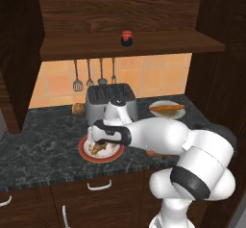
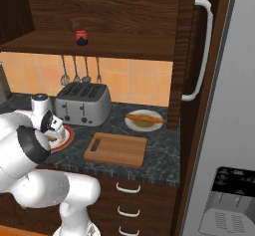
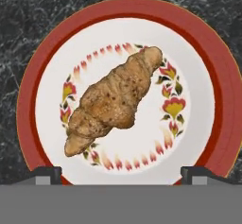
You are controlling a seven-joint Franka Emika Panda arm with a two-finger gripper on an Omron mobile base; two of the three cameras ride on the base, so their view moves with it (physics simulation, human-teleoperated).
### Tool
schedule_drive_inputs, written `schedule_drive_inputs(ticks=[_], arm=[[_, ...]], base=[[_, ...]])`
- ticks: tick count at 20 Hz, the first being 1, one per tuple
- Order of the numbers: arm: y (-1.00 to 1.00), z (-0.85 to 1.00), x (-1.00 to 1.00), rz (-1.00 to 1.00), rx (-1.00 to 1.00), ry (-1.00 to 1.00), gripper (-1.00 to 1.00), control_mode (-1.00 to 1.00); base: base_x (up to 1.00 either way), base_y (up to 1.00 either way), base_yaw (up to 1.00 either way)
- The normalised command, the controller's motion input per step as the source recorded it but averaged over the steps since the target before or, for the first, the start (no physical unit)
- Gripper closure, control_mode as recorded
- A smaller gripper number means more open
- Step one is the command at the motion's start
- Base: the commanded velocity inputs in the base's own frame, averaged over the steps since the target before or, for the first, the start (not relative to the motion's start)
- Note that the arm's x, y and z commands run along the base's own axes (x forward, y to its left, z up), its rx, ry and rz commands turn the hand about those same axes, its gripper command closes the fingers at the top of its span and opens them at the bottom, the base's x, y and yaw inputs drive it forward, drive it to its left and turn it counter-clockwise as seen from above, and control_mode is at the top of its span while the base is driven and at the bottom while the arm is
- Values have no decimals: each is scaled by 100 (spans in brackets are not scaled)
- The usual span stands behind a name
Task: From the different types of pastries on the counter, select a croissant and place it on the cutting board. Then retrieve a jar of jam from the cabinet and place it alongside the croissant on the cutting board.
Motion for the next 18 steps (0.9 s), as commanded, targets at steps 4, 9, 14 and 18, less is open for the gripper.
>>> schedule_drive_inputs(ticks=[4, 9, 14, 18], arm=[[15, -22, 39, -2, 0, 1, -100, -100], [13, -22, 28, -2, 0, 1, -100, -100], [19, -31, 29, -2, 0, 1, -100, -100], [22, -32, 32, -3, 0, 0, 100, -100]], base=[[0, 0, 0], [0, 0, 0], [0, 0, 0], [0, 0, 0]])
